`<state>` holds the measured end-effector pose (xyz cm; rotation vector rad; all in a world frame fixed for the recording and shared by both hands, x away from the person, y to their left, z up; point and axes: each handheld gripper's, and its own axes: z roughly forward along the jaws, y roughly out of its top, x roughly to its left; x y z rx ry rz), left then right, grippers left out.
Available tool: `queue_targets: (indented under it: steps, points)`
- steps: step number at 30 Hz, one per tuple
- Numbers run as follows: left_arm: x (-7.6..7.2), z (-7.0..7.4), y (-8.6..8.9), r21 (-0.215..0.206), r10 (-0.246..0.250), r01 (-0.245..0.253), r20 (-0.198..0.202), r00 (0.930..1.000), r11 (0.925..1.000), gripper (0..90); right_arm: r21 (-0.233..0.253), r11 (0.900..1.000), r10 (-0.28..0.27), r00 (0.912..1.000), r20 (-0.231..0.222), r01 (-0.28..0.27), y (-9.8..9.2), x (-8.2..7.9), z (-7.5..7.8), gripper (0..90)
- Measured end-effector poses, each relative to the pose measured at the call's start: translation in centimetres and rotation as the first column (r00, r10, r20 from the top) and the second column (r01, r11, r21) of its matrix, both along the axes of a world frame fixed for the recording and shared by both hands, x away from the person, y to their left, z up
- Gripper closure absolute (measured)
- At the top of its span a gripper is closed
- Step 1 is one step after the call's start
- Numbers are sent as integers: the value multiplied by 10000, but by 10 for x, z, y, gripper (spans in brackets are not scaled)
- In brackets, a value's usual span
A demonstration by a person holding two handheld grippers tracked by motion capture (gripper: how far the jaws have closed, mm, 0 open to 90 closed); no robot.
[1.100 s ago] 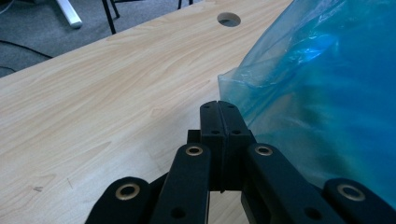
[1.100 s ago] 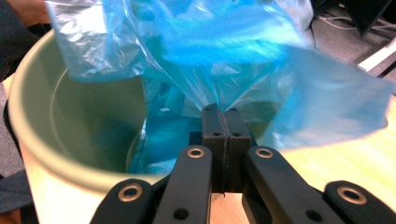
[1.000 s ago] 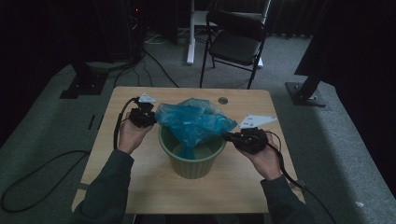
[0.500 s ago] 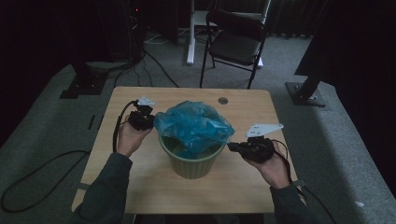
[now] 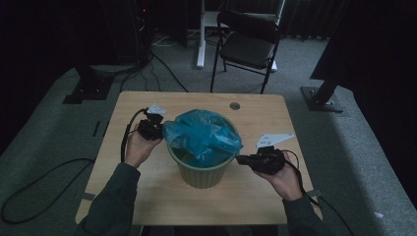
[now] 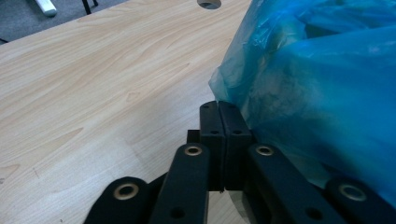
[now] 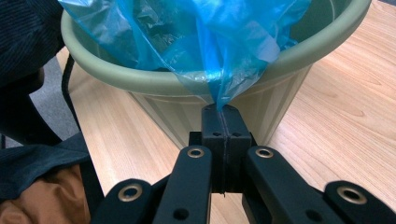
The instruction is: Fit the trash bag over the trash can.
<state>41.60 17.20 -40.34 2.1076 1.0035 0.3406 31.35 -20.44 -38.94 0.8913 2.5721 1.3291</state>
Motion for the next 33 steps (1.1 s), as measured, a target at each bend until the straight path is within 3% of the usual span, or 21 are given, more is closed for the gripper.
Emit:
queue_targets:
  steps: [9, 19, 25, 31, 33]
  points:
    - [-5, 8, 18, -544, 597, -589, 119, 9981, 9968, 649, 152, 9999, -1, 10000, 49, 0, -1, 0, 1, 900]
    - [-16, 16, 45, -1122, 1106, -1072, 245, 9936, 9879, 590, 147, 9999, 12, 10000, 90, -13, 0, 0, 2, 900]
    - [-30, 24, 57, -1377, 1231, -1139, 600, 9906, 9839, 572, 141, 9999, 20, 10000, 83, -21, 0, -1, 3, 900]
    - [-46, 33, 63, -1526, 1169, -1020, 921, 9889, 9830, 551, 116, 9999, 47, 9999, 129, -48, 0, -1, 3, 900]
    - [-59, 40, 62, -1587, 877, -697, 1091, 9902, 9849, 544, 111, 9999, 63, 9999, 139, -65, 0, -1, 4, 900]
